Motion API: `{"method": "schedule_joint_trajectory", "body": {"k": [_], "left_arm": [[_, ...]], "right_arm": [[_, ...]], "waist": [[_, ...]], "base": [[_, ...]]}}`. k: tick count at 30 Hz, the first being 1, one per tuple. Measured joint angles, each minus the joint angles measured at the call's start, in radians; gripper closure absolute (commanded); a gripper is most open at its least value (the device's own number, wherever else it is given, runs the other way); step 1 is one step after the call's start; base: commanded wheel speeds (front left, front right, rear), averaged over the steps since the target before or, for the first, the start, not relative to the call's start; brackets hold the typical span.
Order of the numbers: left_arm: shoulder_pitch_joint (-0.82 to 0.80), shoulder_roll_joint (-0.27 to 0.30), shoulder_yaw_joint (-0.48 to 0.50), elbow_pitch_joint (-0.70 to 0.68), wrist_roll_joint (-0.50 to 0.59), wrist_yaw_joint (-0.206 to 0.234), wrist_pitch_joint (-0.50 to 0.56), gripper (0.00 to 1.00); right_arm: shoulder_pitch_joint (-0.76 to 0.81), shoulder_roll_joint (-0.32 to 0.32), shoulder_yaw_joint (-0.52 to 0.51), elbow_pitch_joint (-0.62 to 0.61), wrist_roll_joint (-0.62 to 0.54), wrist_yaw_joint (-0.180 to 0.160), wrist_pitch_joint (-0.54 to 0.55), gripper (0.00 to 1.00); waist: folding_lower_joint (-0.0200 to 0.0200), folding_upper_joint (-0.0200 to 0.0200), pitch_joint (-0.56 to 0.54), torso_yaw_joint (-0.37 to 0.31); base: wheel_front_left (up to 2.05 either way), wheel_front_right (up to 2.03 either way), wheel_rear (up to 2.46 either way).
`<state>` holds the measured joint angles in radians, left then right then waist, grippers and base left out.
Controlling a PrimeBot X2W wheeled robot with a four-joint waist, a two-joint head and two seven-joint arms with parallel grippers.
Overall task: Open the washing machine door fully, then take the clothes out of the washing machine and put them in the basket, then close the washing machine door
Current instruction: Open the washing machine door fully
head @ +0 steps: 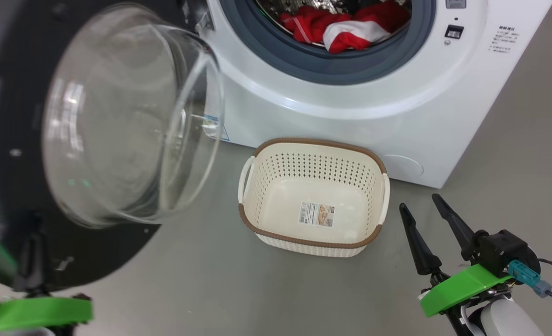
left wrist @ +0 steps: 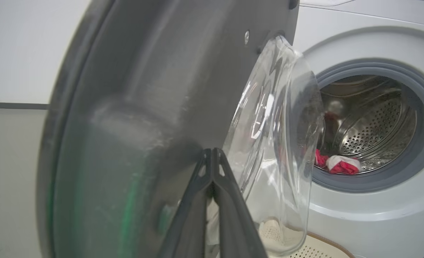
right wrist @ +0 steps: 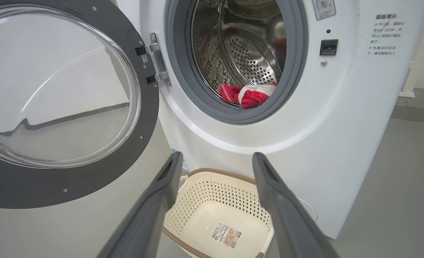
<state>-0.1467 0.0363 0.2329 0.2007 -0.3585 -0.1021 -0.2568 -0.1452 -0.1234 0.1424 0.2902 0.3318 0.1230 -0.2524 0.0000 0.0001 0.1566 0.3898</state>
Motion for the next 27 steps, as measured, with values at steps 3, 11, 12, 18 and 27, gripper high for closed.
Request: {"method": "schedule_joint_trajectory", "body": {"k": [3,11,12,18,27], "left_arm": [[-0.046,0.021,0.07,0.06,0.013,-0.015,0.0,1.0],[-0.186,0.069,0.208,0.201,0.04,-0.03,0.0,1.0],[-0.203,0.075,0.22,0.219,0.04,-0.03,0.0,1.0],[-0.286,0.119,0.26,0.301,0.042,-0.03,0.0,1.0],[-0.351,0.164,0.282,0.373,0.038,-0.03,0.0,1.0]], "right_arm": [[-0.007,-0.001,-0.001,0.0,-0.001,0.0,0.0,0.0],[-0.035,-0.008,-0.006,-0.002,-0.026,0.0,0.0,0.0],[-0.04,-0.01,-0.006,-0.002,-0.026,0.0,0.0,0.0],[-0.054,-0.014,-0.007,-0.002,-0.032,0.0,0.0,0.0],[-0.07,-0.018,-0.012,-0.005,-0.034,0.0,0.0,0.0]], "waist": [[0.0,0.0,0.015,-0.006],[0.0,0.0,0.063,-0.019],[0.0,0.0,0.068,-0.02],[0.0,0.0,0.099,-0.028],[0.0,0.0,0.126,-0.039]], "base": [[0.0,0.0,0.0],[0.0,0.0,0.0],[0.0,0.0,0.0],[0.0,0.0,0.0],[0.0,0.0,0.0]]}}
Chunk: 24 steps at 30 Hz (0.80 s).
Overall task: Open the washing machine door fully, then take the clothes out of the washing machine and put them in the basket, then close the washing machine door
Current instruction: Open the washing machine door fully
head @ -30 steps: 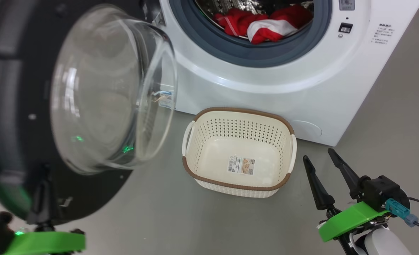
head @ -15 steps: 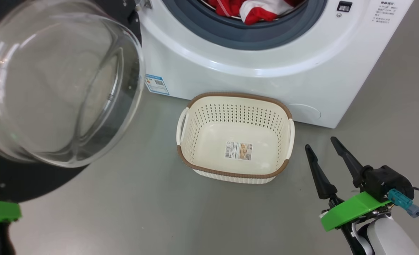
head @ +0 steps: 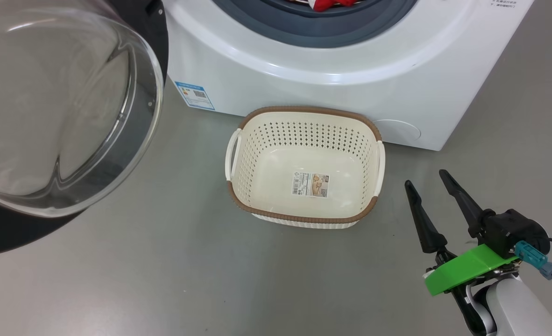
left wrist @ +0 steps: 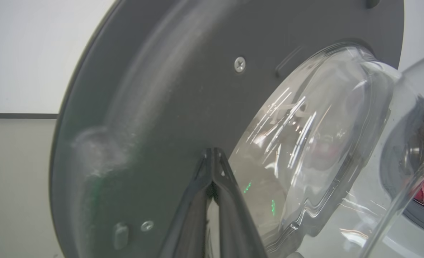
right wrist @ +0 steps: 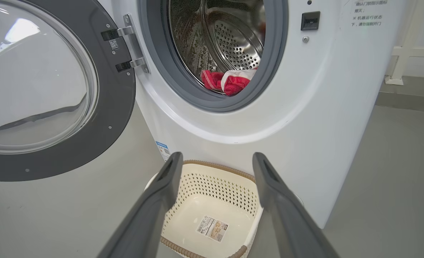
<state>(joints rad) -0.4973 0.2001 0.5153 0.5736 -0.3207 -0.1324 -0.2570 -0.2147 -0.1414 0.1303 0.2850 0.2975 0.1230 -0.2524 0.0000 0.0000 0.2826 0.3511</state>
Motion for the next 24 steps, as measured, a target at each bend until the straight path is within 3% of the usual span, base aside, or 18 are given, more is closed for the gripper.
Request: {"method": "schedule_joint_trajectory", "body": {"k": [10,16,19,20,21,24], "left_arm": [[0.014,-0.009,-0.028,-0.006,-0.017,0.0,0.0,1.0],[0.122,-0.062,-0.059,-0.079,-0.021,0.0,0.0,0.97],[0.172,-0.077,-0.089,-0.121,-0.032,0.0,0.0,0.56],[0.187,-0.08,-0.1,-0.137,-0.039,0.0,0.0,0.36],[0.205,-0.084,-0.116,-0.158,-0.054,0.0,0.0,0.0],[0.258,-0.09,-0.161,-0.214,-0.079,0.0,0.0,0.0]], "right_arm": [[0.0,0.002,0.0,-0.001,0.002,0.0,0.0,0.0],[0.003,0.002,0.001,-0.003,0.003,0.0,0.0,0.0],[0.006,0.002,0.0,-0.007,0.01,0.0,0.0,0.0],[0.007,0.002,-0.002,-0.008,0.01,0.0,0.0,0.0],[0.008,0.002,-0.002,-0.009,0.011,0.0,0.0,0.0],[0.021,0.001,-0.001,-0.011,0.021,0.0,0.0,0.0]], "waist": [[0.0,0.0,-0.03,0.001],[0.0,0.0,-0.067,0.0],[0.0,0.0,-0.086,-0.003],[0.0,0.0,-0.093,-0.004],[0.0,0.0,-0.099,-0.006],[0.0,0.0,-0.117,-0.014]], "base": [[0.0,0.0,0.0],[0.0,0.0,0.0],[0.0,0.0,0.0],[0.0,0.0,0.0],[0.0,0.0,0.0],[0.0,0.0,0.0]]}}
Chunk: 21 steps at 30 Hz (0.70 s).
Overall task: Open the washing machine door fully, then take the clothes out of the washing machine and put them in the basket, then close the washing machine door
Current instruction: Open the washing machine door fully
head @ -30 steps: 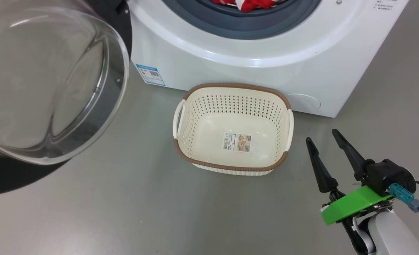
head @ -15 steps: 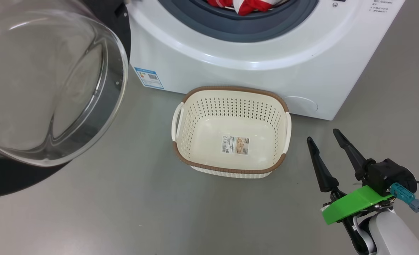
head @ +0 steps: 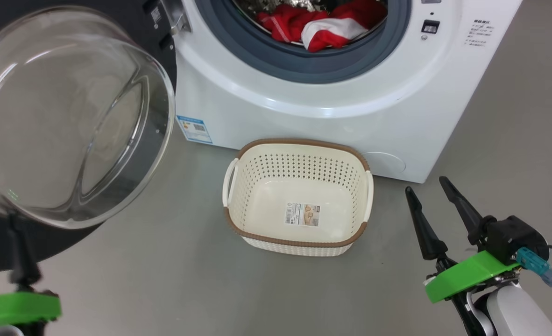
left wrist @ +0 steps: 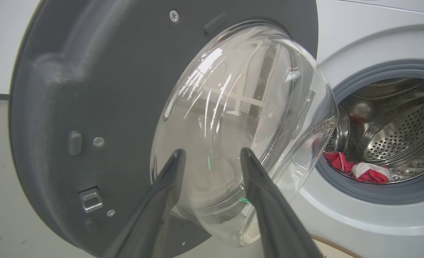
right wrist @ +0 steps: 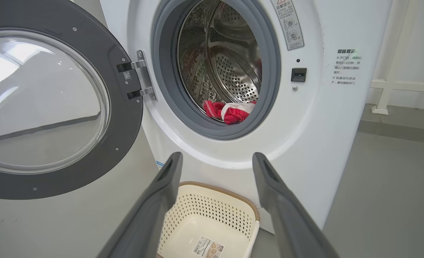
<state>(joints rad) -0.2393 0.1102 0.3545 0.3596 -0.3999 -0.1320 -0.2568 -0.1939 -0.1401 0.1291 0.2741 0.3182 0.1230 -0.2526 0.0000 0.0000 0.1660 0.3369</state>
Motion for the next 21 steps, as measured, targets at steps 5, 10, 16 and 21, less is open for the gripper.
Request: {"method": "schedule_joint_trajectory", "body": {"k": [5,10,16,21], "left_arm": [[0.091,0.007,-0.106,-0.057,-0.015,0.0,0.0,0.0],[0.133,0.028,-0.217,-0.107,-0.038,0.001,0.0,0.0],[0.161,0.052,-0.278,-0.152,-0.037,0.001,0.0,0.0],[0.163,0.061,-0.336,-0.189,-0.058,0.001,0.0,0.0]], "right_arm": [[0.024,0.0,-0.017,-0.004,0.007,0.0,0.0,0.0],[0.041,0.004,-0.05,-0.019,0.014,0.0,0.0,0.0],[0.084,0.015,-0.089,-0.035,0.024,0.0,0.0,0.0],[0.092,0.015,-0.101,-0.04,0.024,0.0,0.0,0.0]], "waist": [[0.0,0.0,-0.021,-0.025],[0.0,0.0,-0.037,-0.051],[0.0,0.0,-0.046,-0.092],[0.0,0.0,-0.047,-0.136]], "base": [[0.0,0.0,0.0],[0.0,0.0,0.0],[0.0,0.0,0.0],[0.0,0.0,0.0]]}}
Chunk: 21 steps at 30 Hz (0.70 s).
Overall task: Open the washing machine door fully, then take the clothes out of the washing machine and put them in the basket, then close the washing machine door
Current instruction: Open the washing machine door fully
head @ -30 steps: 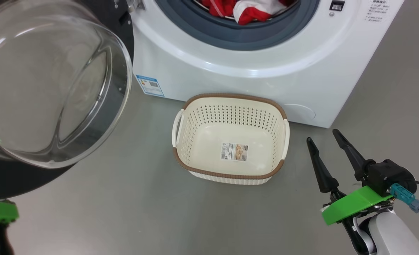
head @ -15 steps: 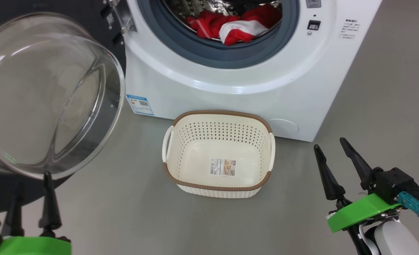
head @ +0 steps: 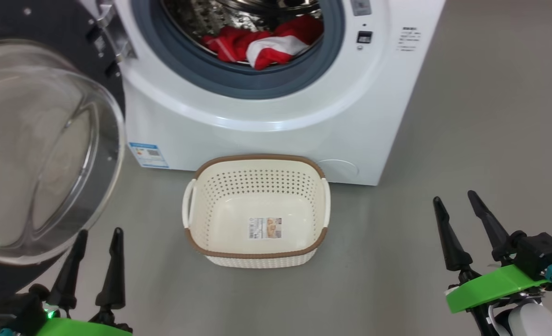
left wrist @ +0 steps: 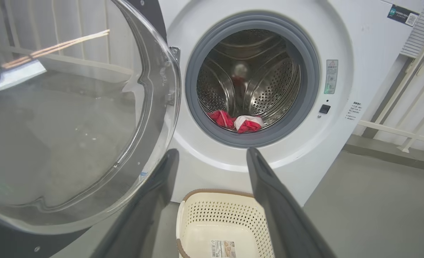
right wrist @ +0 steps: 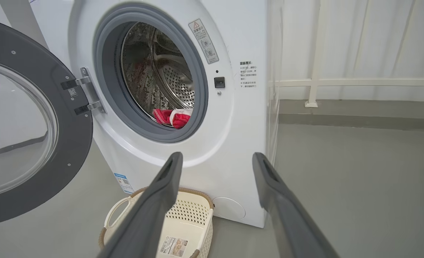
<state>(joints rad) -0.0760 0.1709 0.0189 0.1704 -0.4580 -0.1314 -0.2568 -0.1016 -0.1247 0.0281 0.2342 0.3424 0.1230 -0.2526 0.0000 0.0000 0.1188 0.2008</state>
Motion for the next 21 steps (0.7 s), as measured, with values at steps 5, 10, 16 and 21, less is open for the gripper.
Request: {"method": "schedule_joint_trajectory", "body": {"k": [5,10,16,21], "left_arm": [[0.013,0.02,-0.045,-0.032,-0.025,0.0,0.0,0.0],[0.017,0.037,-0.07,-0.041,-0.046,0.0,0.0,0.0],[0.017,0.05,-0.103,-0.055,-0.054,0.0,0.0,0.0],[0.016,0.056,-0.125,-0.055,-0.067,0.0,0.0,0.0]], "right_arm": [[0.003,0.001,-0.028,-0.01,0.001,0.0,0.0,0.0],[0.025,0.007,-0.056,-0.02,0.016,0.0,0.0,0.0],[0.037,0.007,-0.079,-0.028,0.017,0.0,-0.003,0.0],[0.042,0.007,-0.107,-0.039,0.017,0.0,-0.003,0.0]], "waist": [[0.0,0.0,0.002,-0.052],[0.0,0.0,0.005,-0.093],[0.0,0.0,0.014,-0.153],[0.0,0.0,0.025,-0.192]], "base": [[0.0,0.0,0.0],[0.0,0.0,0.0],[0.0,0.0,0.0],[0.0,0.0,0.0]]}}
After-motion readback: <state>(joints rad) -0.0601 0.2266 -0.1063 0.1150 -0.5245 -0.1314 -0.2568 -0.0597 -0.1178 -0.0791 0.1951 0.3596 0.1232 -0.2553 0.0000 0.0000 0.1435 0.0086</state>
